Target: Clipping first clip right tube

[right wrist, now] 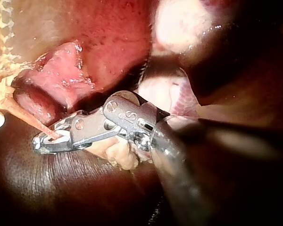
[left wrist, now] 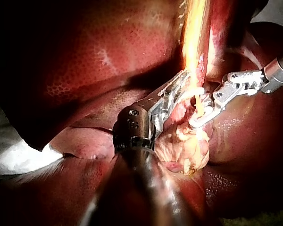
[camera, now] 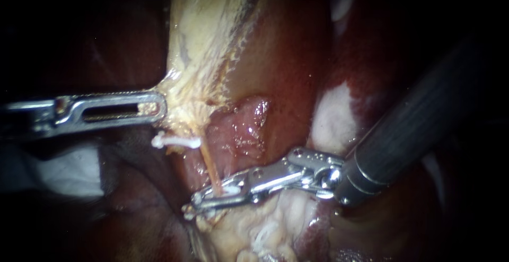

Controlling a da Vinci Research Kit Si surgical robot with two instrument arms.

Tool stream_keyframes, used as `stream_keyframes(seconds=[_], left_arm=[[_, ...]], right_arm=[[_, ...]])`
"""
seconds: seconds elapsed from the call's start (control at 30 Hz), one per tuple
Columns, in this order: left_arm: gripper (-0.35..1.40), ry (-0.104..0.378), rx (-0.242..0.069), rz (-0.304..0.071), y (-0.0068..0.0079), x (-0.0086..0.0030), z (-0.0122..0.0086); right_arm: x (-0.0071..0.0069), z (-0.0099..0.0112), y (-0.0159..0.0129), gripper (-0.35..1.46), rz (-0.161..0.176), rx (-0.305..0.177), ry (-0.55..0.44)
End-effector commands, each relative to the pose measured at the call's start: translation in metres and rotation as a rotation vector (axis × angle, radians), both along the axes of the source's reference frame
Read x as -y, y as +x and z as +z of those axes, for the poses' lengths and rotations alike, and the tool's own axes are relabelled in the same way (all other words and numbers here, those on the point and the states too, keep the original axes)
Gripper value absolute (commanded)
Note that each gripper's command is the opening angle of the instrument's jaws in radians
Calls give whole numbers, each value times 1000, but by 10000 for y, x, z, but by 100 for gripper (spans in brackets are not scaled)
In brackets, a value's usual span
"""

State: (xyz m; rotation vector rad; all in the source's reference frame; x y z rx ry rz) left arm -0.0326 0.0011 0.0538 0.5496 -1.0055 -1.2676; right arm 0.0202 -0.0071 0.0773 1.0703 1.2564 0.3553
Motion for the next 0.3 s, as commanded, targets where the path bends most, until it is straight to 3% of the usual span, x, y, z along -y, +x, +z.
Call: stream_keyframes(seconds=[0.03, 0.3], left_arm=[[-35, 0, 0, 0, 0, 0, 0], [-35, 0, 0, 0, 0, 0, 0]], right_arm=[[0, 0, 0, -35, 1, 0, 0], [0, 0, 0, -35, 1, -1, 0]])
